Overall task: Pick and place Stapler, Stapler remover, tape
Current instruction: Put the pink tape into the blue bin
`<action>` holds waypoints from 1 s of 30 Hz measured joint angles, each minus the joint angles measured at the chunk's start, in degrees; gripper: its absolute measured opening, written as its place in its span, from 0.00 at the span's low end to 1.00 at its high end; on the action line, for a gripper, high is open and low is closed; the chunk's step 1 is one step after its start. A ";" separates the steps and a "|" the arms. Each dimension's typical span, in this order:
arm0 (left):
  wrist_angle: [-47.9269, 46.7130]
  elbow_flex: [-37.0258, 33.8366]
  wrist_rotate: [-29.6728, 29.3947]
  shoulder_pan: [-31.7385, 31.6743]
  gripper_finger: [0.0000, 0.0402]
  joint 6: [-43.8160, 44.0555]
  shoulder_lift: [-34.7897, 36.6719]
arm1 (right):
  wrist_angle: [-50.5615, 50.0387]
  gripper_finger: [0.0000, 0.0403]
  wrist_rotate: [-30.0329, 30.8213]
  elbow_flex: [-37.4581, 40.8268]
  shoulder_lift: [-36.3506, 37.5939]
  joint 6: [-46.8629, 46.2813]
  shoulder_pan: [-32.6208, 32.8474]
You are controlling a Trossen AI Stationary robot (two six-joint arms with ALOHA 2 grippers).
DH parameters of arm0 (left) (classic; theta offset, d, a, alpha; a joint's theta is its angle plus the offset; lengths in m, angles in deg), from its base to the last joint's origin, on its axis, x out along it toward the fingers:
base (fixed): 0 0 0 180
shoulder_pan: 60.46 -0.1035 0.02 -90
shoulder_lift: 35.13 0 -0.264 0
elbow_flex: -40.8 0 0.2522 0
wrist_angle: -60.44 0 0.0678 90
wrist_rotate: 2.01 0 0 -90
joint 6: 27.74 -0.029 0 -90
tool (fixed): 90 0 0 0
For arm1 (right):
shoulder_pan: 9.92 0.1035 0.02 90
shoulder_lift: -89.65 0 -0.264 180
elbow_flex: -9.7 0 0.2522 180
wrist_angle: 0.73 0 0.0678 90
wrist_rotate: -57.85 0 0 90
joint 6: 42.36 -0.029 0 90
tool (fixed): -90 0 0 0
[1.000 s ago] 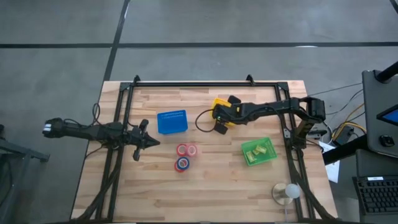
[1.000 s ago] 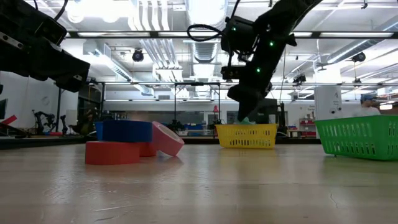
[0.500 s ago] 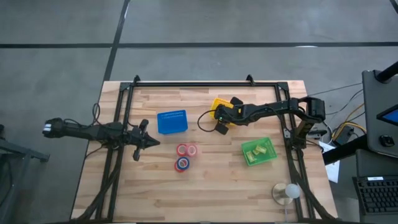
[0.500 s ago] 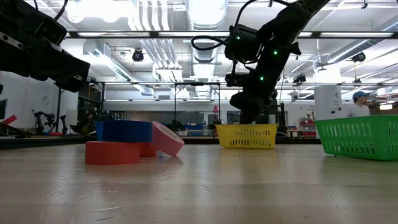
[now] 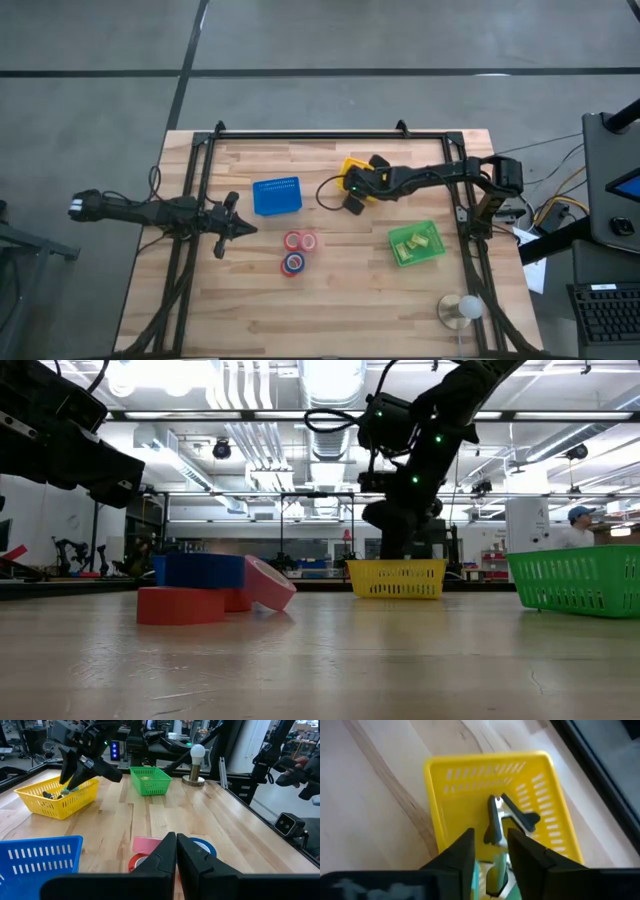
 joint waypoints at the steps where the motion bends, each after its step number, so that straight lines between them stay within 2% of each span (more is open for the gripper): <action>1: 0.00 0.00 0.00 0.01 0.04 0.00 0.00 | 0.00 0.31 0.00 -0.43 0.00 0.11 0.00; 7: 0.01 0.00 -0.01 0.00 0.04 0.00 0.01 | -0.50 0.39 -0.23 -3.60 1.22 1.35 0.44; 10: 0.00 0.00 -0.02 0.00 0.04 0.02 0.00 | -0.85 0.38 -4.91 -4.62 2.76 0.95 1.15; 12: 0.01 0.00 0.00 0.01 0.04 0.02 0.00 | -0.71 0.33 -10.61 -4.69 3.88 -0.18 1.40; 15: 0.01 0.00 -0.02 0.00 0.04 0.02 0.00 | 0.40 0.21 -18.17 -3.93 6.17 -1.15 1.89; 18: 0.00 0.00 -0.02 -0.01 0.04 0.02 0.00 | 2.20 0.06 -20.31 -2.17 8.82 -1.12 3.56; 23: -0.18 0.00 0.00 0.01 0.04 0.01 0.00 | 7.74 0.02 -21.07 2.52 14.90 -0.89 7.24; 30: -0.50 0.00 0.00 -0.01 0.04 0.02 0.00 | 28.00 0.02 -21.45 16.47 27.35 0.70 15.44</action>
